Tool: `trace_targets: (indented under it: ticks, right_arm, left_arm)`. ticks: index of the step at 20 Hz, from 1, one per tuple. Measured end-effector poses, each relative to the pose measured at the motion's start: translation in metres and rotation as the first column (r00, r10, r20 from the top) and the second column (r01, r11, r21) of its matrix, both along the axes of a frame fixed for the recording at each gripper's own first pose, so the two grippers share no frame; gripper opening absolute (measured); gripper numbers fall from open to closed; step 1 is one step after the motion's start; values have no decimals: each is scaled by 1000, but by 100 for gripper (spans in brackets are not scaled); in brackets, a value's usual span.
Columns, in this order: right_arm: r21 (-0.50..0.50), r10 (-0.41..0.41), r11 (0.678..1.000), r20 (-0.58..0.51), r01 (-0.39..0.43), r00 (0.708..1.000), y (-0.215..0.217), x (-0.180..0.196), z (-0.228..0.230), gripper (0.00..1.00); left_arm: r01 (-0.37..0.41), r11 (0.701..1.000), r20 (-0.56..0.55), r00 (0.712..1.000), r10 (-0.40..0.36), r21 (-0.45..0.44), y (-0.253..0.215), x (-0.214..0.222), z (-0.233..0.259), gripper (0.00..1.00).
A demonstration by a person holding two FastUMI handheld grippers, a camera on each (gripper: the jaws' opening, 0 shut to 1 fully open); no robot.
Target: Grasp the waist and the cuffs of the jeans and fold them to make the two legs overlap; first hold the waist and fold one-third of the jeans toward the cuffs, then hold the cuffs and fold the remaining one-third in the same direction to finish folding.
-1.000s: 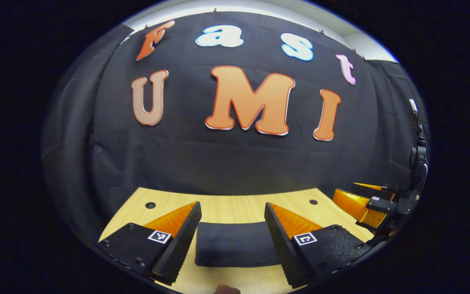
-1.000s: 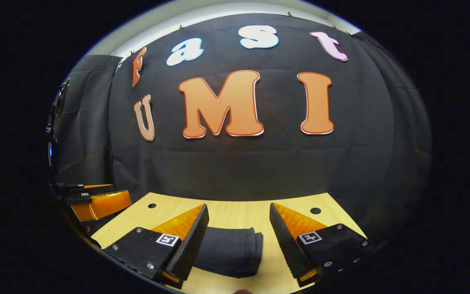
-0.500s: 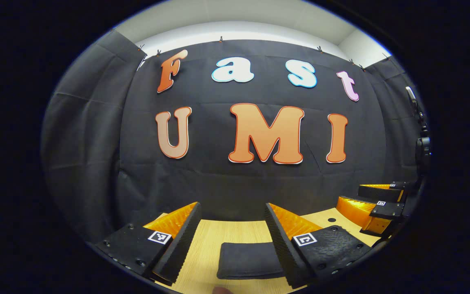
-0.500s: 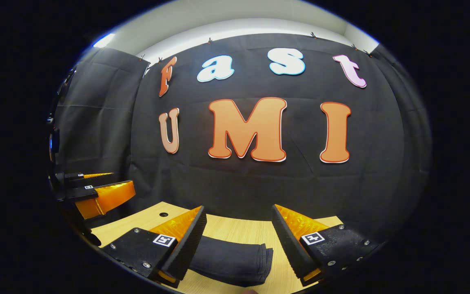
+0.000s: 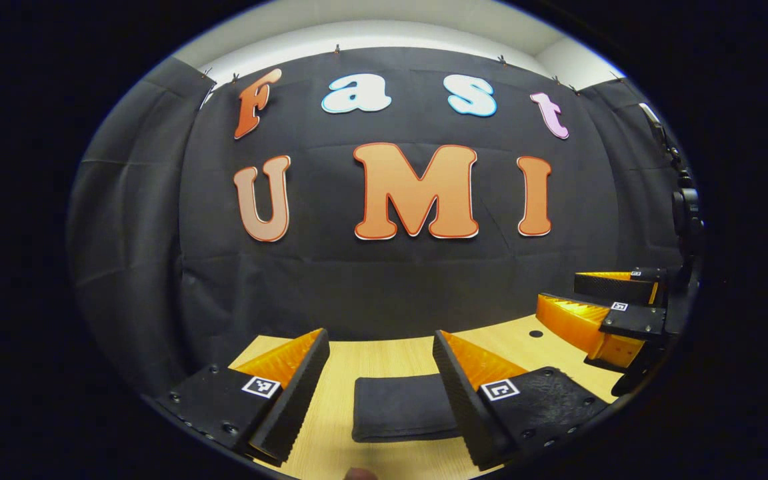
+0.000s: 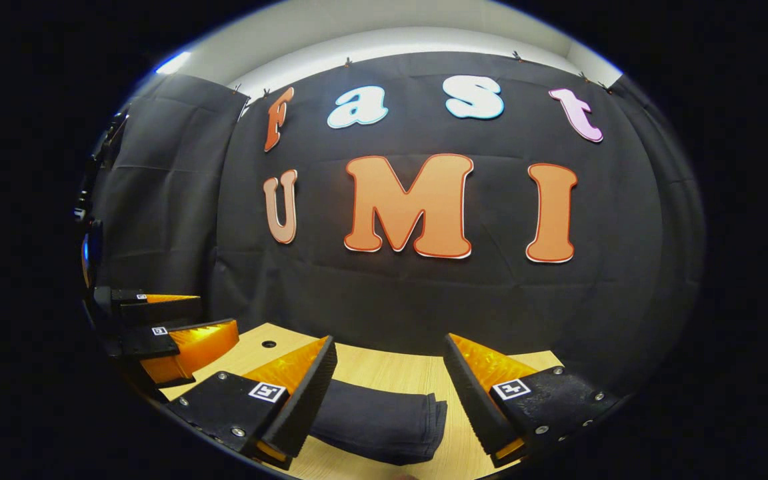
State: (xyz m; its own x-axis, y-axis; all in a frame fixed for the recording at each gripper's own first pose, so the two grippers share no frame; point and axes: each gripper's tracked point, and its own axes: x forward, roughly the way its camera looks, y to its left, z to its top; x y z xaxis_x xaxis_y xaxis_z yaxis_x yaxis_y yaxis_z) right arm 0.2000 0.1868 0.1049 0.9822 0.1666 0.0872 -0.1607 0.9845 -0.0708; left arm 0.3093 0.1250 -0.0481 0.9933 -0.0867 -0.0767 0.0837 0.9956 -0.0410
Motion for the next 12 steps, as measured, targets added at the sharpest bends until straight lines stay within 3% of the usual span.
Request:
trace_targets:
  ticks: [6, 12]
  right_arm:
    - [-2, 0, 1000, 16, 0, 1000, 0, 0, 0, 97]
    - [-11, 10, 1000, 45, -10, 999, 4, 0, 0, 97]
  left_arm:
    - [-52, 999, 24, 998, 51, 14, 4, 6, -3, 98]
    - [-44, 999, 29, 999, 43, 9, 3, 3, 2, 98]
